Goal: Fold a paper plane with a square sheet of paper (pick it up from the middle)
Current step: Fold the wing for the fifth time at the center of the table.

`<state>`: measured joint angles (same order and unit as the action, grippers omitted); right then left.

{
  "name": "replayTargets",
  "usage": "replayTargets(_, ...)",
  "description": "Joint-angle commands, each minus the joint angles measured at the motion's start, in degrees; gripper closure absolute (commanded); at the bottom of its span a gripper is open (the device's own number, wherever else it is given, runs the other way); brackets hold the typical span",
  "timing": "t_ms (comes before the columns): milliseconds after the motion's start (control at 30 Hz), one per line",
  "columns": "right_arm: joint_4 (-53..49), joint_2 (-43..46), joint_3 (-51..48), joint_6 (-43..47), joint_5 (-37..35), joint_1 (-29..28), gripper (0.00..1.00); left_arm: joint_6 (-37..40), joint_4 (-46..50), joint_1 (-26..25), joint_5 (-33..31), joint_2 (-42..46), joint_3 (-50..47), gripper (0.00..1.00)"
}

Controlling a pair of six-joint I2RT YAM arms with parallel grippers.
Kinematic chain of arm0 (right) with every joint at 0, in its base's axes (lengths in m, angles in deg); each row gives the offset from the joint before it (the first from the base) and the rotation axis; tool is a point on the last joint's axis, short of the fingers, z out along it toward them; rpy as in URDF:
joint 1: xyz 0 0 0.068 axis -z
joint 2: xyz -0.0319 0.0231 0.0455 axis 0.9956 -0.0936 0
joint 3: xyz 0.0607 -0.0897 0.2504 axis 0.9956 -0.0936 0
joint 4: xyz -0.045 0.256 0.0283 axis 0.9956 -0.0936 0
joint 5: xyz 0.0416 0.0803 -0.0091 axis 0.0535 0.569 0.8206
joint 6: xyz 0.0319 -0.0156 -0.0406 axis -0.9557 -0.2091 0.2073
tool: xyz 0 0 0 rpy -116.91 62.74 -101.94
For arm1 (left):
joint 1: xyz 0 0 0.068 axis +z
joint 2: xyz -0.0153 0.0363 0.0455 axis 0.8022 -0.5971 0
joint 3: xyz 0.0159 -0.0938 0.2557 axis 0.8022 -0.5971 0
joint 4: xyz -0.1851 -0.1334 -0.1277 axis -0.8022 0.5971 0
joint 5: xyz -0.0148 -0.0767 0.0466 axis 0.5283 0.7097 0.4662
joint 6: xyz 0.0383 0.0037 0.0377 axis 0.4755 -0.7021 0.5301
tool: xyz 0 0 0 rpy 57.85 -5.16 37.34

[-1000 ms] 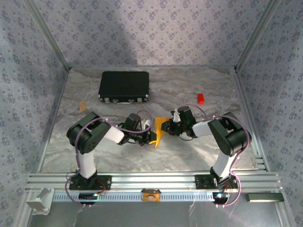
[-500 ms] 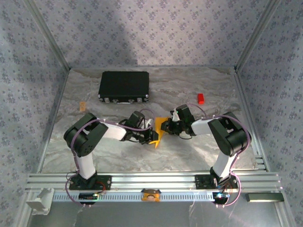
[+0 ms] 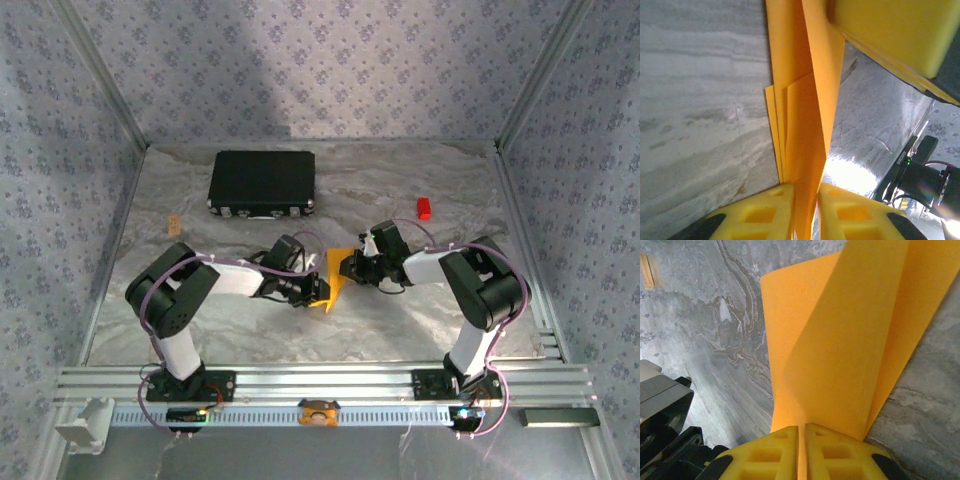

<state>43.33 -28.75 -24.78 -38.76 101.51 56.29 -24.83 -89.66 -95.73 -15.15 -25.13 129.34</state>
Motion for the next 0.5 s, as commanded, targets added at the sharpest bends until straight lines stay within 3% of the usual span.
replayTargets(0, -6.1, -3.2, -0.9, 1.5, -5.7, -0.8, 0.86, 1.0, 2.2, 0.2, 0.0, 1.6, -0.6, 0.85)
replayTargets(200, -6.8, -3.6, -0.8, 1.8, -6.2, -1.0, 0.86, 0.9, 0.7, 0.2, 2.7, 0.8, -1.0, 0.9)
replayTargets(467, -7.1, -3.7, -0.8, 1.9, -6.6, -1.2, 0.86, 1.0, -0.2, 0.2, 2.2, 2.9, -0.8, 0.83)
